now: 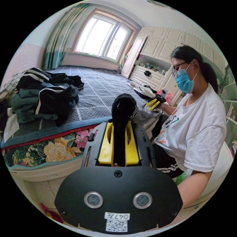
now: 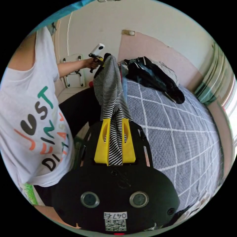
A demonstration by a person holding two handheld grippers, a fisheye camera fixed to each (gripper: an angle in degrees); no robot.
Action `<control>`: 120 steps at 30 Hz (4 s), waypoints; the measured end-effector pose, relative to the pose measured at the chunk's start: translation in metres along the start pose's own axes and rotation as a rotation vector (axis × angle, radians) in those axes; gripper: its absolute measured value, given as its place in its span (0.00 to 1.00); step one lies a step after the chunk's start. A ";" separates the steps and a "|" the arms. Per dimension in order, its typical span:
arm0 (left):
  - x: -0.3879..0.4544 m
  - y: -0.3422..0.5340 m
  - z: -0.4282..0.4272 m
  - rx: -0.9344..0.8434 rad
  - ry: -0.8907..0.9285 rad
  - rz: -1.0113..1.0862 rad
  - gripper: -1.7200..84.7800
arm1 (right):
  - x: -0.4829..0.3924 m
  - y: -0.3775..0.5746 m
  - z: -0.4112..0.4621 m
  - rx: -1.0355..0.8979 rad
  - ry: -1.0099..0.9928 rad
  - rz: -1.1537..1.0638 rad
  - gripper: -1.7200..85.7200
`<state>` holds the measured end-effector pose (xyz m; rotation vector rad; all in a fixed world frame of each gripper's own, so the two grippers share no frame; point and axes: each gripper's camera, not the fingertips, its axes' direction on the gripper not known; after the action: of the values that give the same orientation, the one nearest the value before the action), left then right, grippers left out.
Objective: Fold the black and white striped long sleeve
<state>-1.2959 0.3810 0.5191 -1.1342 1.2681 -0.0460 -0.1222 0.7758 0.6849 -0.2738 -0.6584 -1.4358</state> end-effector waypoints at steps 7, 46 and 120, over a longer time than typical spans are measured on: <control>-0.004 -0.014 0.000 -0.005 0.012 0.016 0.10 | -0.003 -0.032 0.029 -0.114 0.033 -0.174 0.07; -0.140 -0.403 0.214 -0.777 0.119 -0.473 0.11 | 0.315 -0.015 0.057 -0.283 -0.063 0.229 0.02; 0.451 -0.617 0.692 -0.782 -0.295 0.322 0.01 | 0.001 0.422 -0.307 -0.403 0.289 0.519 0.04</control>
<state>-0.2733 0.2502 0.5269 -1.4988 1.2073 0.8935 0.3636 0.6657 0.5300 -0.5005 -0.0415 -1.0628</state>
